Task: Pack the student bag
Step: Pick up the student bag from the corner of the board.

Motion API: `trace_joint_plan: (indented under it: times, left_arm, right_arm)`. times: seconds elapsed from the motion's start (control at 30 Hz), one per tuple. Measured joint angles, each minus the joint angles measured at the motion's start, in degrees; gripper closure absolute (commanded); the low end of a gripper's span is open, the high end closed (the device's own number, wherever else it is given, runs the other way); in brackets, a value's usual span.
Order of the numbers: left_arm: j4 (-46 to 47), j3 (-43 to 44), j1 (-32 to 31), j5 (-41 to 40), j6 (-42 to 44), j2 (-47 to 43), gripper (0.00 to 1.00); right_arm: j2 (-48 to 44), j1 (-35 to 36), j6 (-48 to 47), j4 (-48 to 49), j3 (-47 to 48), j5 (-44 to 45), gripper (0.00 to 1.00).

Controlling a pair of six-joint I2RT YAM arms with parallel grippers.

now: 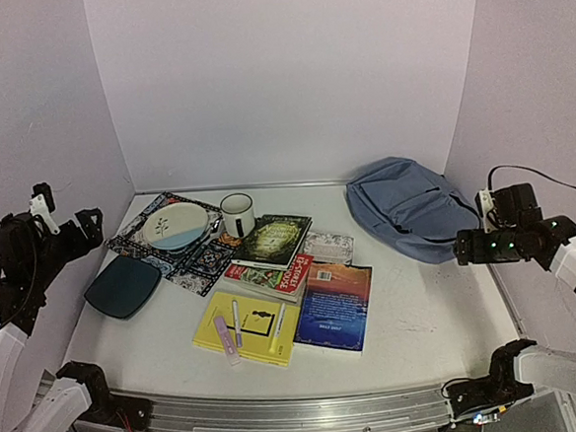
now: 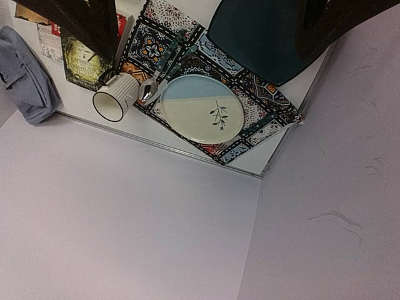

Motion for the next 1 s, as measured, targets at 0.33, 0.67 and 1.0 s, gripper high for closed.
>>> trace_joint_plan:
  times: [0.33, 0.67, 1.0]
  left_arm:
    - [-0.07, -0.63, 0.00, 9.53, 1.20, 6.03, 0.00]
    - [-0.63, -0.63, 0.00, 18.49, 0.48, 12.87, 0.00]
    - [-1.53, -0.63, 0.00, 25.24, -2.56, 16.50, 0.01]
  right_arm:
    - [14.27, 0.00, -14.32, 2.91, 3.50, 0.94, 0.02]
    - [29.33, 0.00, -24.52, 6.91, 9.86, 6.14, 0.02]
    - [48.24, 0.02, -31.61, 11.89, 17.49, 8.59, 0.13]
